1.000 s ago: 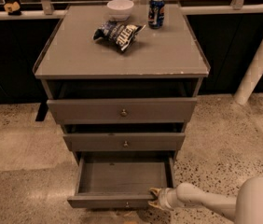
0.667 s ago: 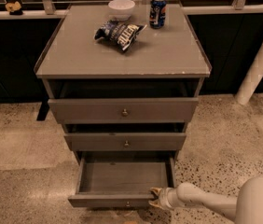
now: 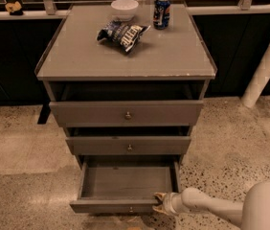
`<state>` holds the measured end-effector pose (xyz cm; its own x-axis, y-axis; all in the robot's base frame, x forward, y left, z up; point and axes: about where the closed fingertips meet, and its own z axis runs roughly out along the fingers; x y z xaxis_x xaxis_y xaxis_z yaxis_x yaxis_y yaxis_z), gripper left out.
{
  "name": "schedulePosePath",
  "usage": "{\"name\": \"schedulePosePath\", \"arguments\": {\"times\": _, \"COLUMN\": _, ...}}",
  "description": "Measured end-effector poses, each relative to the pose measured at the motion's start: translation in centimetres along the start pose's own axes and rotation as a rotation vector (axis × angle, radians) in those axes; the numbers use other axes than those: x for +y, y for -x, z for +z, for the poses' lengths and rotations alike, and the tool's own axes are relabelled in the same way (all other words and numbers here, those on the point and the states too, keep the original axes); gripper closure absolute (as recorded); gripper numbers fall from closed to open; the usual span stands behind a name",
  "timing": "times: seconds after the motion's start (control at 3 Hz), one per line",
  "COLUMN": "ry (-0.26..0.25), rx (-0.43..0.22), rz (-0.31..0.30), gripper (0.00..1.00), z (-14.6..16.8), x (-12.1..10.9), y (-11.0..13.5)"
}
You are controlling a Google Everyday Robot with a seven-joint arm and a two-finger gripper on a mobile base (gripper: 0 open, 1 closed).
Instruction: Open bottom drawer
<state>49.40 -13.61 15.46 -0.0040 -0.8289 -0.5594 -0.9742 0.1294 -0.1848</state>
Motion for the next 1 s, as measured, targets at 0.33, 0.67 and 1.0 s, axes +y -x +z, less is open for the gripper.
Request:
{"name": "schedulePosePath", "arguments": {"times": 0.33, "ry": 0.0, "rx": 0.0, "rz": 0.0, "gripper": 0.35, "z": 0.0, "x": 0.0, "y": 0.0}}
{"name": "schedulePosePath", "arguments": {"times": 0.67, "ry": 0.0, "rx": 0.0, "rz": 0.0, "gripper": 0.12, "z": 0.0, "x": 0.0, "y": 0.0}}
{"name": "schedulePosePath", "arguments": {"times": 1.0, "ry": 0.0, "rx": 0.0, "rz": 0.0, "gripper": 0.0, "z": 0.01, "x": 0.01, "y": 0.0}}
